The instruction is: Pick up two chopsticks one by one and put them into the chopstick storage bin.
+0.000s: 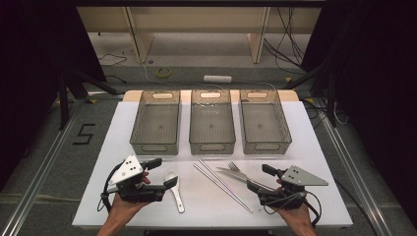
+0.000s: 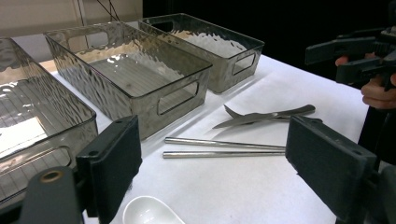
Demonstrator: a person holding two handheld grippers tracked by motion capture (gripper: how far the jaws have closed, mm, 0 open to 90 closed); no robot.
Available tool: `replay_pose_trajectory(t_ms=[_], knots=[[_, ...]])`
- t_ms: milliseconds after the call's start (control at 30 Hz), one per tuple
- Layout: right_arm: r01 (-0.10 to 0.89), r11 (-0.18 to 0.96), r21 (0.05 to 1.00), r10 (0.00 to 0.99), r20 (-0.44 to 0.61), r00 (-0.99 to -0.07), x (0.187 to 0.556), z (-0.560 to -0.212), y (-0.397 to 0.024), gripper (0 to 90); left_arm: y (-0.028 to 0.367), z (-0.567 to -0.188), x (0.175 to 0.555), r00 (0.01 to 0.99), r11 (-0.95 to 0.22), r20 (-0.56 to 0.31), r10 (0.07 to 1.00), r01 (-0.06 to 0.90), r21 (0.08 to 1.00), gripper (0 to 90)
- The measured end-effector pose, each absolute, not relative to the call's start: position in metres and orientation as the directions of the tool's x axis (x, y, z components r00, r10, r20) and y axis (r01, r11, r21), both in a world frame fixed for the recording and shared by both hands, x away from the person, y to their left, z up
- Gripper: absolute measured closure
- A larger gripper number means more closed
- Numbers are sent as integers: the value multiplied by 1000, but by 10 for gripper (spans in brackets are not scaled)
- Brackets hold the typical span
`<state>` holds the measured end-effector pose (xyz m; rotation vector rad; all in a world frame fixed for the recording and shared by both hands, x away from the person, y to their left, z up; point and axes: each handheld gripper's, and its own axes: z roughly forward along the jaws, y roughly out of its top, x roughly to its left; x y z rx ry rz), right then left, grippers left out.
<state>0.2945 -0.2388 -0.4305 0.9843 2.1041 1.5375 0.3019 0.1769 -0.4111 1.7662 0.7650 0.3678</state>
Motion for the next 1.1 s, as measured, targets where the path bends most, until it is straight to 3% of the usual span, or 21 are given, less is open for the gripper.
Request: replay_pose_trajectory(t_ms=[667, 1100], knots=[[317, 150, 937, 718, 117, -686, 295, -429, -243, 241, 157, -401, 317, 784, -274, -114, 610, 343, 898, 181], [332, 147, 932, 713, 133, -688, 297, -429, -245, 241, 111, -397, 343, 863, -524, 8, 506, 300, 797, 205]])
